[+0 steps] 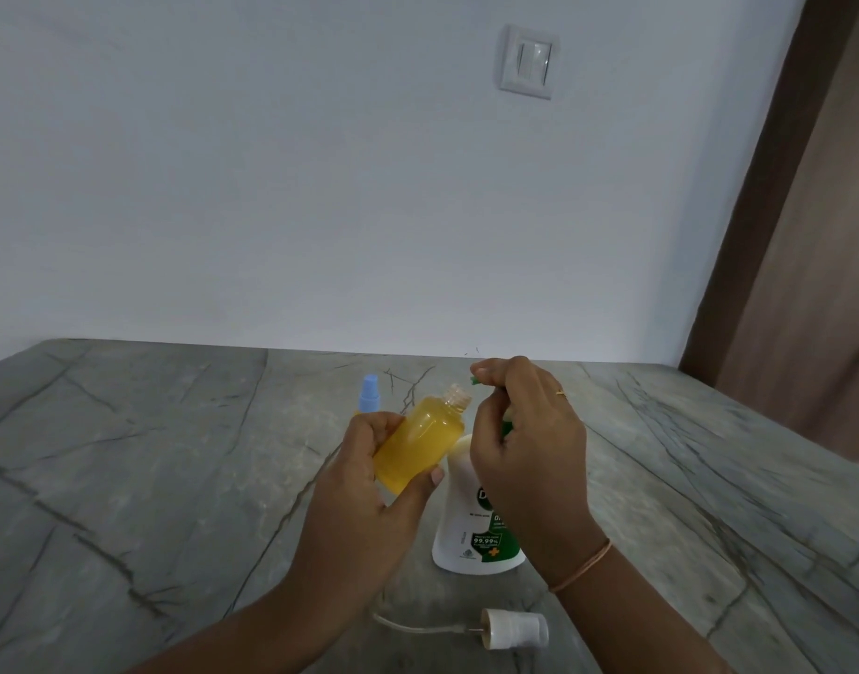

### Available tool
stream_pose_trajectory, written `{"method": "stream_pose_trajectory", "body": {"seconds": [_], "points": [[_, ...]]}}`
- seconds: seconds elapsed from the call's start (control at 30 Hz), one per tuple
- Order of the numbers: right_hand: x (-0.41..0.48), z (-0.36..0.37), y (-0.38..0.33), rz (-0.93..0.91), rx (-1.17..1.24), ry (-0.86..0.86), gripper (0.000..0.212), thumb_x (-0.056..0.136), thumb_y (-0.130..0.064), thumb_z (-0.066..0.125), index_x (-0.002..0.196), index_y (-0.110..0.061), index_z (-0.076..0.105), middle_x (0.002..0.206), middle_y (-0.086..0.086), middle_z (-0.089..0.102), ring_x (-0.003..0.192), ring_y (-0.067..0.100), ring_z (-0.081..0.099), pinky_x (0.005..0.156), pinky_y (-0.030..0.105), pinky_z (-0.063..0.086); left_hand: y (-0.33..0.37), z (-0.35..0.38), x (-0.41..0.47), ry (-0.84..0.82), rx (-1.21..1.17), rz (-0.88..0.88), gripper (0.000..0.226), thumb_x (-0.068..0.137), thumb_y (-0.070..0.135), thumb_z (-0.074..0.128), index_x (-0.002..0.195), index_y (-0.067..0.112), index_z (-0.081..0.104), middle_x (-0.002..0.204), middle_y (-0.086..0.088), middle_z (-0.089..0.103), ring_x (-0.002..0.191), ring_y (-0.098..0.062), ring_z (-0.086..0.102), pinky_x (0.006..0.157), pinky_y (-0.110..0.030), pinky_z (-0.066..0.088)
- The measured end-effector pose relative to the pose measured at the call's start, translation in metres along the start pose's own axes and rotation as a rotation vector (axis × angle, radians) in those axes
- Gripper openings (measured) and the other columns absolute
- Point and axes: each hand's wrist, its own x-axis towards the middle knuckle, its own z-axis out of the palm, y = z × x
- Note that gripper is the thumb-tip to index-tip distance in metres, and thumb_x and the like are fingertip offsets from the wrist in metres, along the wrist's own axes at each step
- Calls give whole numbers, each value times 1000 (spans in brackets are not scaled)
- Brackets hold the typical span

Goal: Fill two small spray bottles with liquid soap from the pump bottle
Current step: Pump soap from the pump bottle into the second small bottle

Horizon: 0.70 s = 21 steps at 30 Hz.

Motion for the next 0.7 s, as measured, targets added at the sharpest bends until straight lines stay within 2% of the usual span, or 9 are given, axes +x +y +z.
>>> {"method": "stream_pose_trajectory", "body": {"seconds": [0.13,0.37,0.53,0.7], "points": [[0,1,0,-4,3,5,23,80,-12,39,86,-8,61,84,3,68,77,17,63,61,20,47,2,0,-1,-11,-24,-5,37,63,49,61,93,43,40,98,28,49,95,1,52,78,-16,42],[0,1,0,-15,4,17,23,79,-10,39,86,-7,61,83,4,67,77,18,63,61,22,47,1,1,-2,-22,-52,-23,36,62,49,61,93,42,42,99,27,51,97,1,53,79,-16,43],[-1,2,1,-19,0,17,22,80,-9,40,86,-6,61,83,4,67,77,18,62,61,23,48,1,1,-2,-16,-26,-19,35,64,49,60,92,44,40,95,29,49,91,5,52,71,-7,36],[-4,2,0,-9,-3,2,24,80,-10,40,86,-5,62,83,5,67,77,19,62,63,24,48,1,1,-3,-14,-16,-20,35,64,49,60,92,45,39,94,30,48,89,7,51,70,-7,36]]}}
